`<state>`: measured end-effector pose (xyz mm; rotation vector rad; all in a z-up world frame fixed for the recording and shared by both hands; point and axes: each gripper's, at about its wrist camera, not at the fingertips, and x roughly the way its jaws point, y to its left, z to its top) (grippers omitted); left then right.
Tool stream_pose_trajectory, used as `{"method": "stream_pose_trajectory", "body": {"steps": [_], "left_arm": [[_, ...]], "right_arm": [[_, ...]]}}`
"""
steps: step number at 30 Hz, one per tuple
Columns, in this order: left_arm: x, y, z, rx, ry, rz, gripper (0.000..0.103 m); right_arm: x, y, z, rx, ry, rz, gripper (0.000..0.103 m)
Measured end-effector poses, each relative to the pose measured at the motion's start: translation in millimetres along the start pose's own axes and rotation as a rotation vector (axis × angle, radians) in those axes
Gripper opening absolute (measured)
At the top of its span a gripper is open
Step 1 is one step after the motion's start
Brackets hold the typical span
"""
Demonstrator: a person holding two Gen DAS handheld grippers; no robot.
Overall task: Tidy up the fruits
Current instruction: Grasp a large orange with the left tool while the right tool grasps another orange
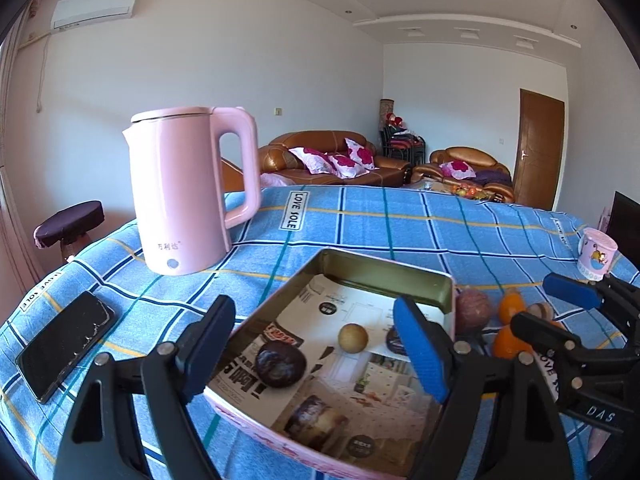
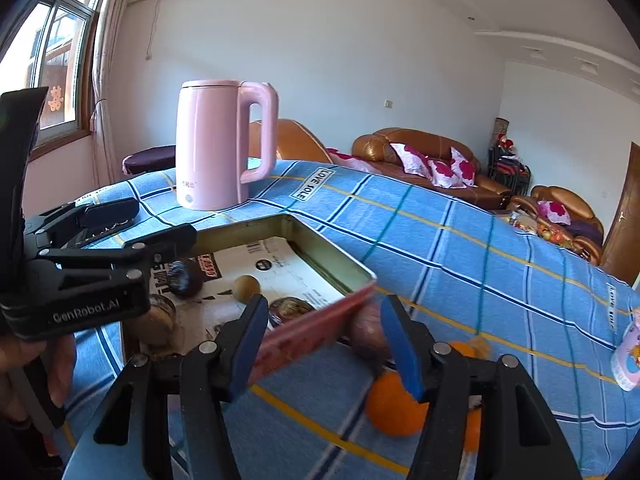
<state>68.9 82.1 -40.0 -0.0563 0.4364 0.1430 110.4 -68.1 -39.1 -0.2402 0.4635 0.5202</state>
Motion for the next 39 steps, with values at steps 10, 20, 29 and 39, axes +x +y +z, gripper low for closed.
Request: {"method": "stream_pose_trajectory", "body": {"steps": [10,20,29,39], "left_arm": [[1.5,-68.0,-3.5,0.105,0.038,-0.119,0.084],[25.2,-119.0,-9.5,0.188,0.146,-0.202,0.083],[48.8,-154.5,-16.1,0.251,0.288,-0.31,0.069],[69.7,-155.1,-19.7,0.21,0.393,-0.369,0.049]], "right_arm": [[-38.4,-89.2,-39.4,0.171,0.041,-0.199,0.07],[-36.2,-119.7,-47.3,0.28,0.081,-0.198,0.07],[-31.3,-127.5,-51.7,0.33,0.115,-0.193,0.07],[-26.2,-126.1,-50.5,0.318,0.136,-0.186,0.07]]}}
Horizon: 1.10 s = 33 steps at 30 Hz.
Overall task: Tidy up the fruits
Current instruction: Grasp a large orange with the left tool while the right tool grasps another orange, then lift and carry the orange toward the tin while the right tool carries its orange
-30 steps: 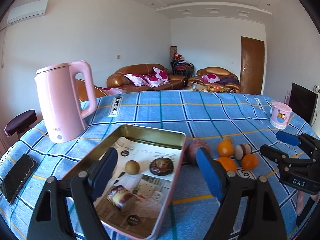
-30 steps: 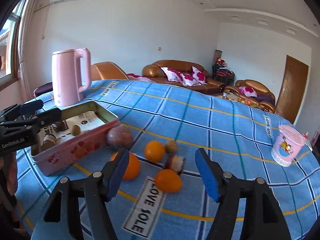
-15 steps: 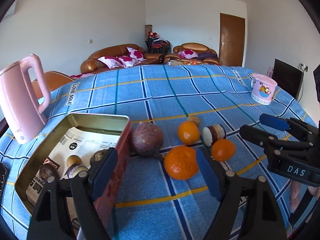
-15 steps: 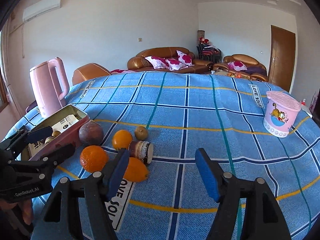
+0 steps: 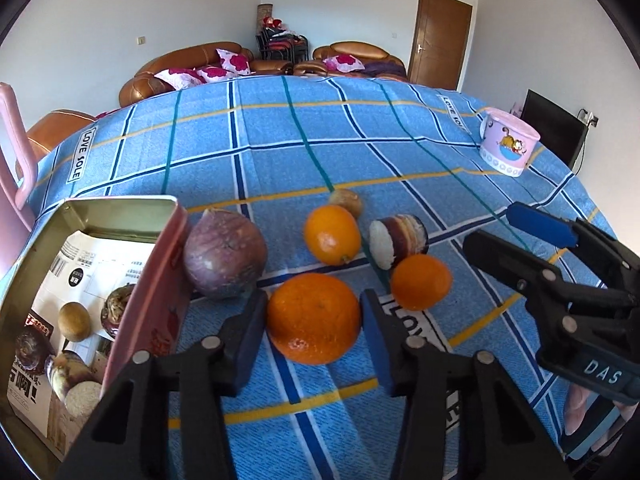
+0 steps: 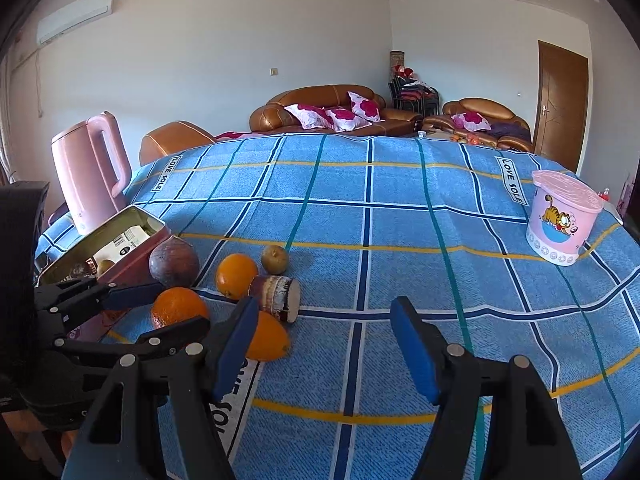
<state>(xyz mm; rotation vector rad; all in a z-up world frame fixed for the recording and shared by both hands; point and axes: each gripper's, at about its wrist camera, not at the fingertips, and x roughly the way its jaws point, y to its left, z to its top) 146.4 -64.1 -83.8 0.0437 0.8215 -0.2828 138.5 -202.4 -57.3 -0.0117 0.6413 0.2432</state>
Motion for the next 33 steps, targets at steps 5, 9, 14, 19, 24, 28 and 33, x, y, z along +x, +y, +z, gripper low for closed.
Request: {"method": "stream_pose_trajectory", "body": {"steps": [5,9,14,19,24,28,33], "left_arm": [[-15.6,1.6,-1.7,-0.011,-0.08,0.024,0.048],[-26.8,7.1,-2.9,-0.04,-0.14,0.064,0.048],[-28.6,12.5,-2.5,-0.062,-0.154,0.074,0.048],[-27.3,14.2,-2.8,-0.074,-0.146,0.079,0.048],[-27.2,16.6,-3.3,-0.085,-0.143,0.063,0.048],[-29.6,14.4,-3.8,-0.078,-0.154,0.072,0.048],[-30.7,17.0,-3.7,-0.087,-0.16,0.064,0.048]], "right_arm": [[0.3,1.0,-0.1,-0.006,0.002,0.013,0.07],[6.7,7.2,-0.1,-0.041,0.036,0.051,0.07],[19.3,18.1,-1.2,-0.09,0.104,0.097,0.07],[28.0,24.1,-1.0,-0.097,0.141,0.113,0.07],[38.9,26.5,-0.4,-0.106,0.189,0.117,0.07],[42.0,28.3,-1.4,-0.114,0.211,0.127,0.057],[44.4,28.7,-2.4,-0.116,0.228,0.156,0.042]]}}
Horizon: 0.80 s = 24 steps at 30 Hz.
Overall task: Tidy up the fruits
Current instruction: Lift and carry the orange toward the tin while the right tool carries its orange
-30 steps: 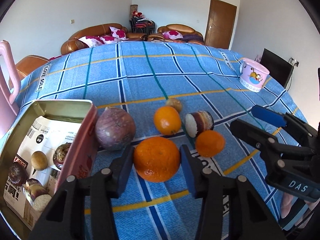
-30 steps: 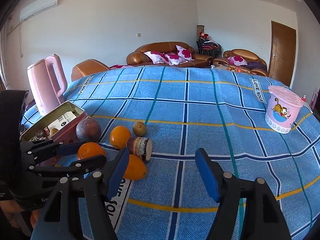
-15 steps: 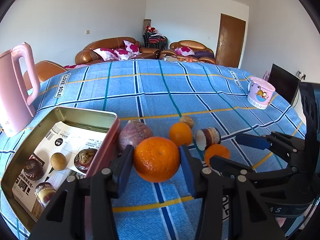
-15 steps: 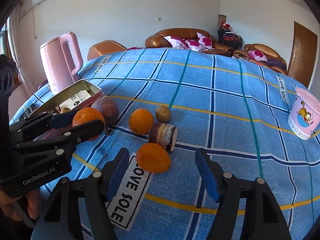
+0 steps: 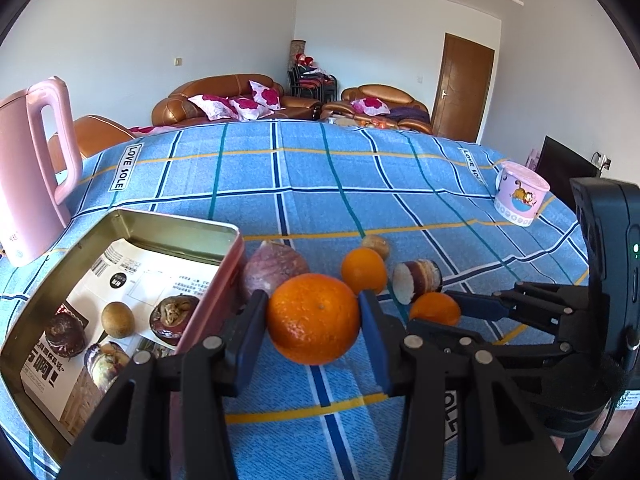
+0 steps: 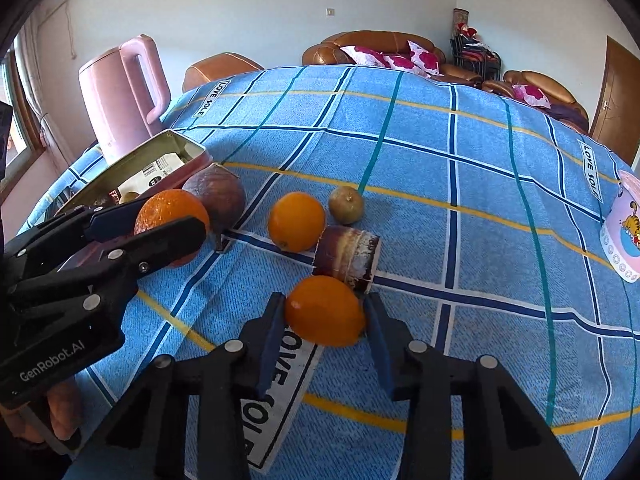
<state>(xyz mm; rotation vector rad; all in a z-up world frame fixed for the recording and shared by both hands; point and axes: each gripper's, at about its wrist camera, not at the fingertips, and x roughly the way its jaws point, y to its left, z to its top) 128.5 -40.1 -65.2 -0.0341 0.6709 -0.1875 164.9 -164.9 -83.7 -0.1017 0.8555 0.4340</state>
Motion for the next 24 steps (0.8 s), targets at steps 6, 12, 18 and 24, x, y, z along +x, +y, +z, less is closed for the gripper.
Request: {"method": "stream_pose_trajectory", "body": {"steps": [6,12,18,24], "left_arm": [[-4.0,-1.4,-0.4,0.006,-0.021,0.004,0.048],[-7.1,-2.7,-0.3,0.013,-0.041,0.01,0.048],[-11.6,-2.3,-0.9,0.013,-0.065,0.014,0.048],[-15.4,-3.0,-1.1,0.015,-0.086,0.019,0.048]], "right_arm": [[-6.7,-2.2,-1.1,0.015,-0.037,0.017,0.041],[-14.4,1.1,-1.2,0.003,-0.081,0.0,0.041],[-24.1,6.9,-2.3,-0.03,-0.138,-0.012,0.041],[-34.7,14.0,-4.5,-0.065,-0.198,-0.029,0.041]]}}
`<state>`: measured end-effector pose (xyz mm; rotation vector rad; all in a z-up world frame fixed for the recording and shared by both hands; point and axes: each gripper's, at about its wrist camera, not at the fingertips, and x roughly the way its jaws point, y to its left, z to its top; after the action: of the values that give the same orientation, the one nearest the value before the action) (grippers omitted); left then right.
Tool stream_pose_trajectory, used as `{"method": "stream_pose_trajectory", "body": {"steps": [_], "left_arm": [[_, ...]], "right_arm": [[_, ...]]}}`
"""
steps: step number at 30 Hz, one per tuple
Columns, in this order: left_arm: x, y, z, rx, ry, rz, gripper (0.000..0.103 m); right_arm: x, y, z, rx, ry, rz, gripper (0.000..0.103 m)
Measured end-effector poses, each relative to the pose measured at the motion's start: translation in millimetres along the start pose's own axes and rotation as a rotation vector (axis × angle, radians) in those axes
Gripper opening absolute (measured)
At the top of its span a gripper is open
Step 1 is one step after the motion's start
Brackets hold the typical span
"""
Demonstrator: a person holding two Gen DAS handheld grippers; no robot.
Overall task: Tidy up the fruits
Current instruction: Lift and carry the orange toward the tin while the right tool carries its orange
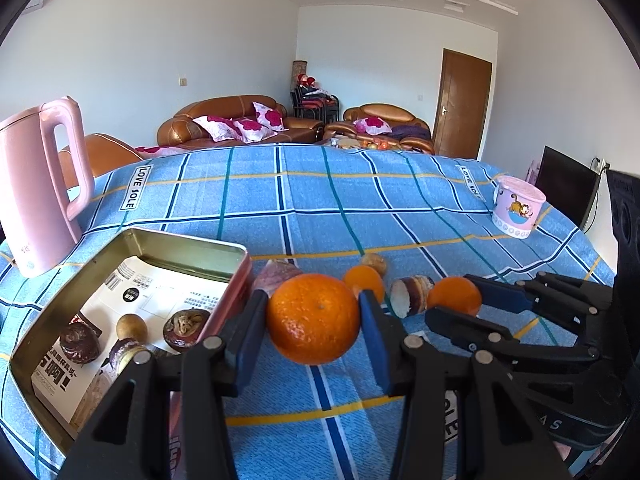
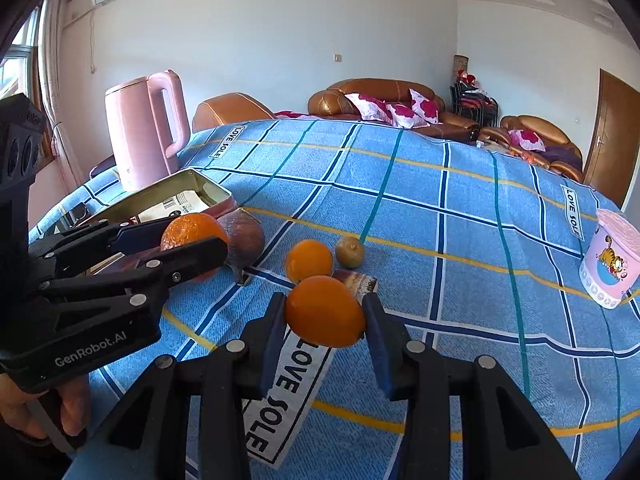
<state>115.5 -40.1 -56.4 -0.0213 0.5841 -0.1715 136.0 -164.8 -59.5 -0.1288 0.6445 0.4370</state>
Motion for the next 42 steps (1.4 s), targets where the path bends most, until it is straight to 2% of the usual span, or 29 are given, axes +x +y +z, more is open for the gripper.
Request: {"method": "stream_pose_trajectory", "body": {"steps": [42], "left_arm": [[-33.9,-7.7,-4.6,0.043,-0.183,0.056,0.048]], "right_arm": [[-50.1,4.0,-9.2,-0.017,-0.266,-0.039,0.041]]}}
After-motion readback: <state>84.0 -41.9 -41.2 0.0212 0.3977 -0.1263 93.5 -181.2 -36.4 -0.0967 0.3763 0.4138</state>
